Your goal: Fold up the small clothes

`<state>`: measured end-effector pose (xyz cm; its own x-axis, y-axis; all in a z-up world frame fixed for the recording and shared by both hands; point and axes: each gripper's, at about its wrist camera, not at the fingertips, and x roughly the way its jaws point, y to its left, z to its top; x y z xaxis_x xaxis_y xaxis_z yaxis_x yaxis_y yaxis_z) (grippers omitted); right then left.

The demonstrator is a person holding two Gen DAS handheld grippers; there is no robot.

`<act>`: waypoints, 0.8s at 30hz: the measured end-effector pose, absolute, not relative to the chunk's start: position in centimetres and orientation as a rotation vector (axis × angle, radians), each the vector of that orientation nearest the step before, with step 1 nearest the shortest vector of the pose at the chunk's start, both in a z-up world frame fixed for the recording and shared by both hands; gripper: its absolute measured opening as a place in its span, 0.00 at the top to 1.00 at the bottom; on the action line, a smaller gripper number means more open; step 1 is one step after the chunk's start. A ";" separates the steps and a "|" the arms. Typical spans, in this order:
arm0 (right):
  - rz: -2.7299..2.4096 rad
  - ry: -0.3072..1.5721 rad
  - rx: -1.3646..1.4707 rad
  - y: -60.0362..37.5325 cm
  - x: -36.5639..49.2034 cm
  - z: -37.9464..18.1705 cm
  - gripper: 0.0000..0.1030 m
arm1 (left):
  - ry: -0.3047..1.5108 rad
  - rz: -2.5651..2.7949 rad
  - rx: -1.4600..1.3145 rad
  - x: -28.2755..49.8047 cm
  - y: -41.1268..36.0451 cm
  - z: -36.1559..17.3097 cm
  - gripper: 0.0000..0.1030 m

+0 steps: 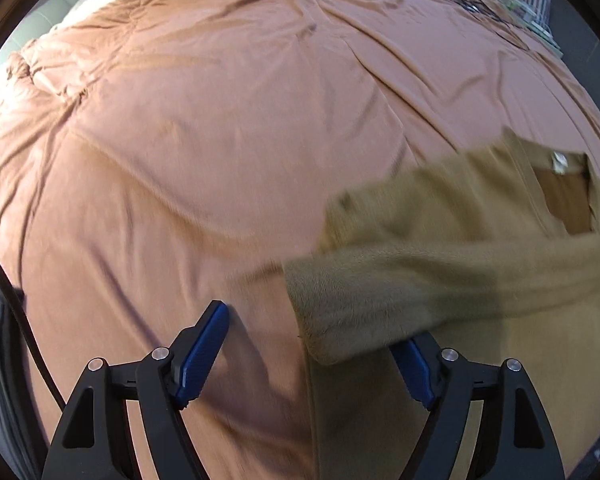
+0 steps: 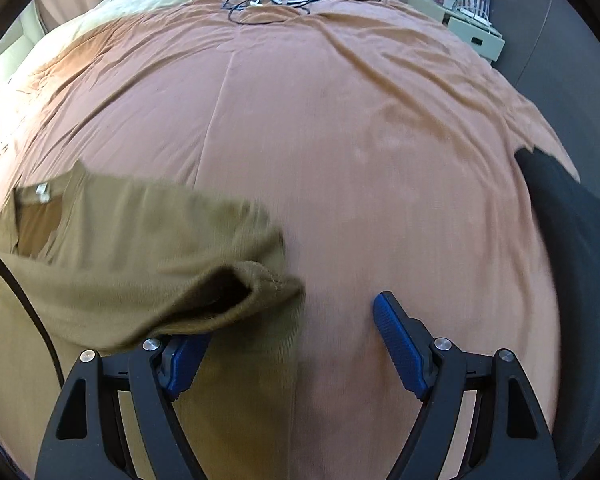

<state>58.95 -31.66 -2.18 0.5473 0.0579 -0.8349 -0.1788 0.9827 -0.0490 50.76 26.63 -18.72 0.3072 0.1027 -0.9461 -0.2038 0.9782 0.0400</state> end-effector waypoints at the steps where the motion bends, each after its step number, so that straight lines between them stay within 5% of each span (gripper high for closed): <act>1: 0.140 0.979 -0.134 -31.5 59.5 -2.2 0.24 | 1.237 0.212 -0.090 51.2 26.8 -18.7 0.22; 8: 0.121 0.947 -0.116 -30.8 62.0 -2.3 0.24 | 1.196 0.238 -0.102 53.8 27.9 -18.7 0.22; 12: 0.148 0.920 -0.068 -31.1 62.1 -1.7 0.24 | 1.121 0.309 -0.155 54.1 28.9 -17.3 0.40; 17: 0.223 0.890 -0.061 -31.8 60.7 -0.6 0.24 | 1.073 0.251 -0.258 53.1 29.6 -15.5 0.40; 24: 0.276 0.913 0.003 -34.8 60.3 0.1 0.38 | 1.092 0.164 -0.342 52.0 29.5 -15.7 0.40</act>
<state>60.33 -34.77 0.13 0.5787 0.2373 -0.7803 -0.2352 0.9646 0.1190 51.99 29.53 -15.71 0.4554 -0.0367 -0.8895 -0.2972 0.9356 -0.1908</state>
